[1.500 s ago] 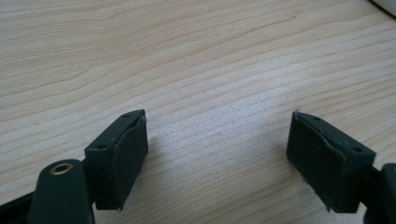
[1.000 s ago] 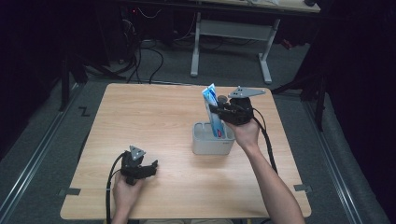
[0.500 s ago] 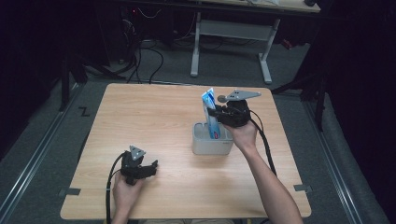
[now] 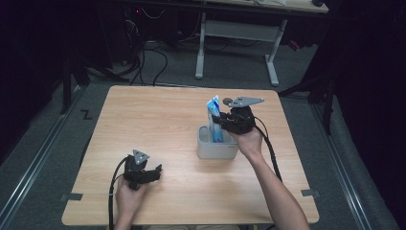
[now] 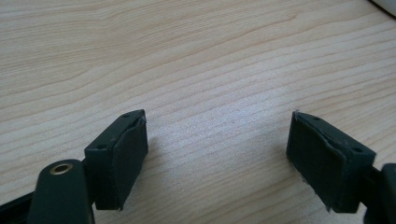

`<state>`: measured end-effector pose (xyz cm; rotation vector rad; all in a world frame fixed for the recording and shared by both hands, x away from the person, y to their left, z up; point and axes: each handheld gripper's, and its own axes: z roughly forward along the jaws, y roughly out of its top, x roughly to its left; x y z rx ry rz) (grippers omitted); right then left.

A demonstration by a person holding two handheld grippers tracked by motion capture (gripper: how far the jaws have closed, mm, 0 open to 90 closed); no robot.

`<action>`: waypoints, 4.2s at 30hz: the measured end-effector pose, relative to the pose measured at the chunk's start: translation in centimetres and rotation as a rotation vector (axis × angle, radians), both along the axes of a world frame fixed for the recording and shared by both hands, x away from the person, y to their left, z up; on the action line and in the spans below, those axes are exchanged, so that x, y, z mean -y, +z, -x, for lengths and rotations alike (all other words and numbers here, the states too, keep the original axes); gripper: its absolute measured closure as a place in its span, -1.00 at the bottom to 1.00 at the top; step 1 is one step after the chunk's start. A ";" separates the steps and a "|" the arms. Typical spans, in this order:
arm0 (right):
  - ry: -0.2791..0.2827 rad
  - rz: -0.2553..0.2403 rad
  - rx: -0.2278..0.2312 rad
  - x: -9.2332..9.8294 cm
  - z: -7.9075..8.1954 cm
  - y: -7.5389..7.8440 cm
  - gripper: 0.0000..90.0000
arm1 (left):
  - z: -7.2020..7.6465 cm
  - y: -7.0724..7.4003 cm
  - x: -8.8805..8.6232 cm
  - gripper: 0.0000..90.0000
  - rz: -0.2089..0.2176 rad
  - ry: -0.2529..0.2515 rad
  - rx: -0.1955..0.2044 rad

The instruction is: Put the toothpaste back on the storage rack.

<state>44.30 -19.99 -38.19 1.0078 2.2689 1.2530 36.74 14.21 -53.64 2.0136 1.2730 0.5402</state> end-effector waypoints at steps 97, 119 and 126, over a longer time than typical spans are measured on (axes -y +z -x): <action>-0.139 -0.115 0.003 6.8 3.1 -1.9 0.22 | 0.0 0.0 0.0 -0.54 -0.002 0.001 0.002; -0.172 -0.144 0.003 9.1 4.4 -2.3 0.22 | 0.0 0.0 0.0 -0.53 -0.002 0.001 0.001; -0.186 -0.157 0.005 10.0 4.9 -2.4 0.22 | 0.0 0.0 0.0 -0.54 -0.002 0.001 0.001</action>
